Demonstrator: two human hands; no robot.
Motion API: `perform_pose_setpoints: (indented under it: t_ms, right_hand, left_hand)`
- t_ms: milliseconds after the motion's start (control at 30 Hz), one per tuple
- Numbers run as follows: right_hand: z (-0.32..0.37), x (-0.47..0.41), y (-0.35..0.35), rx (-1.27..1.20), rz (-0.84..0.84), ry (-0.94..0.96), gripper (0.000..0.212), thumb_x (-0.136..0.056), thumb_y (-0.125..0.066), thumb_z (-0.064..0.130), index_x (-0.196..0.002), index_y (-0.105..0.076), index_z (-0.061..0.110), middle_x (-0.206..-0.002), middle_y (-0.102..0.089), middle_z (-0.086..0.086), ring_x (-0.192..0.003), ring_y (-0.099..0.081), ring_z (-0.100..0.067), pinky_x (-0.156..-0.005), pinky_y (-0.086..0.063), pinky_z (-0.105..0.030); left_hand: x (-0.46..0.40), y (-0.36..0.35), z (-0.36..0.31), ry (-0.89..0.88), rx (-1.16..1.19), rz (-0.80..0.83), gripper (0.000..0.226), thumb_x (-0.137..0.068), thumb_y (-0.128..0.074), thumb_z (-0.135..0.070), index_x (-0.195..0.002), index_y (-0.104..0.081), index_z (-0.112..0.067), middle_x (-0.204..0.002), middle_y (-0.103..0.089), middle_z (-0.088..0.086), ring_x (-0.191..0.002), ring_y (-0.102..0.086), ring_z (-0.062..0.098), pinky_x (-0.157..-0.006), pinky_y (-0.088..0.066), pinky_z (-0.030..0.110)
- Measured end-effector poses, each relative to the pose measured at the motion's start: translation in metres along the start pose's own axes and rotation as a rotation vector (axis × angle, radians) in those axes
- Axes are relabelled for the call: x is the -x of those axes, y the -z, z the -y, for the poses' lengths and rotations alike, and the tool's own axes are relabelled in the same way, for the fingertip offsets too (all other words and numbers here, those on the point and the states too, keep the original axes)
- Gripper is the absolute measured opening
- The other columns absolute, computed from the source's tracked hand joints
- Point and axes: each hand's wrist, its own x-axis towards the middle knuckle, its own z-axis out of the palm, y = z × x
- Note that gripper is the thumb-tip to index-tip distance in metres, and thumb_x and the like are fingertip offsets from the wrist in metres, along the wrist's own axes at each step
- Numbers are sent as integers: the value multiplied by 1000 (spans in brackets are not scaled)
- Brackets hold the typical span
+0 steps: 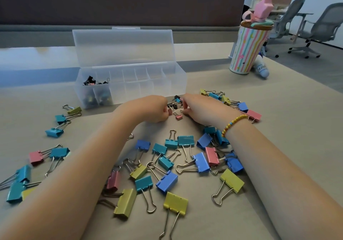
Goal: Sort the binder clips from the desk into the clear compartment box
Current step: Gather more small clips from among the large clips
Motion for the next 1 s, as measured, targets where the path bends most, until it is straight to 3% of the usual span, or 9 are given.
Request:
perform_pose_setpoints:
  t_ms: [167, 267, 367, 433, 500, 567, 700, 900, 1000]
  right_hand:
    - [-1, 1, 0, 8, -7, -3, 25, -99, -42, 27, -118, -46, 12, -112, -57, -8, -94, -52, -20, -79, -43, -32]
    - [-1, 2, 1, -47, 45, -9, 20, -98, -44, 20, -116, -46, 13, -107, -56, -7, -93, -52, -20, -79, -43, -31]
    - [0, -3, -2, -25, 55, -26, 4, -96, -45, 13, -97, -47, 15, -84, -50, -2, -82, -48, -18, -68, -41, -27]
    - [1, -6, -5, -25, 43, -26, 19, -95, -46, 13, -79, -40, 18, -73, -41, 1, -77, -46, -18, -57, -35, -23]
    - [1, -7, -6, -44, 24, -32, 10, -97, -45, 18, -87, -43, 17, -80, -45, -1, -78, -46, -18, -57, -34, -23]
    - [2, -5, -3, -61, -19, -35, 12, -99, -41, 20, -107, -46, 12, -89, -47, -3, -80, -47, -18, -62, -36, -25]
    - [-3, -3, 2, -308, -125, -32, 11, -100, -34, 19, -101, -40, 9, -75, -42, -2, -62, -39, -14, -51, -29, -25]
    - [-8, -6, 8, -1643, -87, -172, 18, -92, -33, 6, -78, -42, 9, -76, -46, -4, -49, -34, -7, -38, -22, -14]
    - [-13, -3, 9, -1956, -57, -149, 12, -93, -38, 6, -86, -48, 4, -79, -48, -5, -50, -33, -5, -36, -21, -11]
  left_hand:
    - [-1, 0, -1, 27, 149, -70, 18, -97, -43, -25, -93, -48, -9, -80, -49, 7, -73, -42, 20, -62, -33, 27]
    - [-3, 4, -3, 55, 698, -74, 21, -99, -37, -25, -85, -45, -12, -68, -44, 2, -57, -38, 15, -48, -34, 20]
    - [-3, 9, -6, 68, 1409, -12, 25, -95, -31, -13, -71, -34, -17, -53, -34, -2, -44, -25, 9, -33, -14, 12]
    - [-3, 11, -4, 75, 1713, 3, 21, -90, -28, -10, -71, -34, -15, -52, -35, -1, -38, -26, 7, -33, -11, 12]
    - [-2, 11, -1, 80, 1880, 11, 19, -87, -26, -12, -71, -34, -13, -57, -36, 2, -37, -28, 7, -31, -12, 11]
    - [-2, 11, 0, 110, 1903, -11, 25, -90, -27, -19, -68, -36, -12, -60, -39, 3, -37, -29, 7, -29, -13, 11]
    - [-4, 8, -5, 172, 1635, -150, 38, -100, -34, -30, -65, -40, -15, -58, -45, 2, -33, -33, 4, -28, -16, 11]
    - [-5, 4, -3, 159, 1394, -228, 26, -99, -37, -9, -81, -57, -12, -67, -50, 1, -39, -38, 2, -31, -20, 10]
    - [-7, 4, 1, 173, 1453, -220, 26, -97, -41, -16, -75, -56, -13, -67, -45, -1, -34, -34, 2, -32, -17, 11]
